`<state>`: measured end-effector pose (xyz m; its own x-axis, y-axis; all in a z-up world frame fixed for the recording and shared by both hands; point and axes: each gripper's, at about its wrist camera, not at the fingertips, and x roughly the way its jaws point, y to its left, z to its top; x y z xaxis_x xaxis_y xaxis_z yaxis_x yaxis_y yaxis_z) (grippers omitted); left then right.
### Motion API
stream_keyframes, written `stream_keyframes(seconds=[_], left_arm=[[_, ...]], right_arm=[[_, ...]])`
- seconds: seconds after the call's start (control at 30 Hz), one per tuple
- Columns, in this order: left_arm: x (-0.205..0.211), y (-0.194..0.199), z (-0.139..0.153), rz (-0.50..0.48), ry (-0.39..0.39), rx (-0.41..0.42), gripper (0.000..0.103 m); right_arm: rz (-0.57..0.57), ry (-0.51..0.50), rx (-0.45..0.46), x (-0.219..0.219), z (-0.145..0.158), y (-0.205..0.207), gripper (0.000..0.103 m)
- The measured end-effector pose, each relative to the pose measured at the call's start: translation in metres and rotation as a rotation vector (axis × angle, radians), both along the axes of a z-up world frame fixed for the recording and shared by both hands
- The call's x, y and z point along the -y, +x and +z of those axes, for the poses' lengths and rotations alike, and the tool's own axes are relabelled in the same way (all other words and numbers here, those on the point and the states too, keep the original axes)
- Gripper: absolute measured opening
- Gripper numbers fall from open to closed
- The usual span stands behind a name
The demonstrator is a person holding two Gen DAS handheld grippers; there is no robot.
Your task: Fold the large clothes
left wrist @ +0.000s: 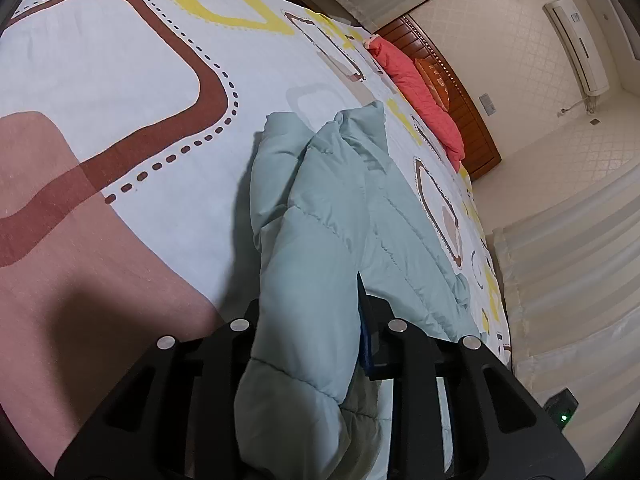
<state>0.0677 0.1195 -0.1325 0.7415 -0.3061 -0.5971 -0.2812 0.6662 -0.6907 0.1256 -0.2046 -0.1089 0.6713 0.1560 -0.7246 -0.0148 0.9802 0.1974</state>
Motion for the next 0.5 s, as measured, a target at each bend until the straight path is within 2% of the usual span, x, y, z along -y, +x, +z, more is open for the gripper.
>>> stream_keyframes(seconds=[0.23, 0.43, 0.5], left_arm=[[-0.002, -0.005, 0.0, 0.002, 0.003, -0.001, 0.028], [-0.003, -0.003, 0.001, 0.0, 0.01, 0.0, 0.028], [-0.002, -0.002, 0.0, 0.001, 0.013, 0.0, 0.028]], right_arm=[[-0.154, 0.066, 0.027, 0.069, 0.016, -0.022, 0.051], [-0.274, 0.124, 0.033, 0.124, 0.017, -0.046, 0.051], [-0.312, 0.154, 0.033, 0.14, 0.015, -0.057, 0.056]])
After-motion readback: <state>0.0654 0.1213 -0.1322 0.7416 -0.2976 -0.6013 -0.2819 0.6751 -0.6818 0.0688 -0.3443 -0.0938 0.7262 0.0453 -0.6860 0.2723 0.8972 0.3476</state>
